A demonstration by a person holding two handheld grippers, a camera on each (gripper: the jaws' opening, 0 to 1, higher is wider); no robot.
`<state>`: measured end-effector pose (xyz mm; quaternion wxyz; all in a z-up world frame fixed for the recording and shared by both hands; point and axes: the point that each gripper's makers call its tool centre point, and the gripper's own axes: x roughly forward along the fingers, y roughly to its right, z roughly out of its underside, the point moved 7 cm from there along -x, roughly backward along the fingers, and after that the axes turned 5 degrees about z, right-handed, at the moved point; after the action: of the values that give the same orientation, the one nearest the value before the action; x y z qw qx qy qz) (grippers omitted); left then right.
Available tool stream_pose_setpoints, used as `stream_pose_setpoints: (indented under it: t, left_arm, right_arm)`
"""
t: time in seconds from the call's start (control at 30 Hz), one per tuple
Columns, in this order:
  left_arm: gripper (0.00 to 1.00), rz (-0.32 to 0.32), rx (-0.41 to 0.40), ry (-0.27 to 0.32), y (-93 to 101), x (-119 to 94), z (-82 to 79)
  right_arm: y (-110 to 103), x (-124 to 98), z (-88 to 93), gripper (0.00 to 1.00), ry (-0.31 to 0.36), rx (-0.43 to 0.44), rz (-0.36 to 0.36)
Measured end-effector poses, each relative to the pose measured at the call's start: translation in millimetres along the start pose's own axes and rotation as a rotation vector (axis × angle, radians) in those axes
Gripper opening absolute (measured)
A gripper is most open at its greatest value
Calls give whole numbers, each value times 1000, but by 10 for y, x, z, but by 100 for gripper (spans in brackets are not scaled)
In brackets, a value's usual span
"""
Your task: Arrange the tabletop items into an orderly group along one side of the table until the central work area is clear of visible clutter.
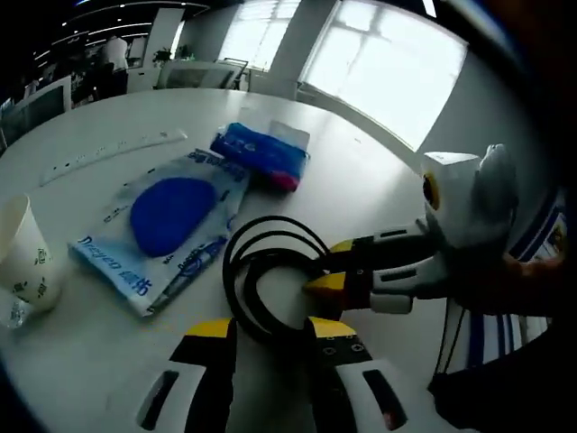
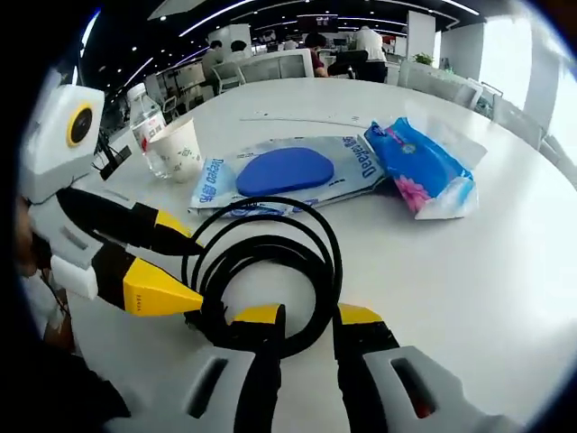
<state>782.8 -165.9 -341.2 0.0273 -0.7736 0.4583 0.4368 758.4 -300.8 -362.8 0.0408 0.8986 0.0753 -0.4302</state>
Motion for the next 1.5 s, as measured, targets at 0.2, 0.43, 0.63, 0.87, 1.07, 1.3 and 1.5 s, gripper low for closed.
stream_pose_setpoints:
  t: [0.2, 0.43, 0.63, 0.87, 1.07, 1.3, 1.5]
  left_arm:
    - [19, -20, -14, -16, -35, 46, 36]
    - [15, -35, -23, 3, -32, 42, 23]
    - [8, -34, -34, 8, -39, -34, 23]
    - [4, -12, -54, 25, -28, -147, 28]
    - [2, 4, -60, 38, 33, -253, 20]
    - [2, 5, -53, 70, 102, -400, -8]
    - [1, 5, -36, 99, 172, -516, -53]
  right_arm:
    - [-19, 5, 30, 15, 12, -57, 17]
    - [5, -7, 36, 12, 6, -28, 38]
    - [6, -85, -20, 8, 22, -39, 49]
    - [-13, -168, -71, 5, 35, -11, 64]
    - [-48, -221, -51, 4, 36, -7, 67]
    - [-90, -376, -132, 4, 65, -6, 70]
    - [-111, -503, -197, 3, 97, -3, 74]
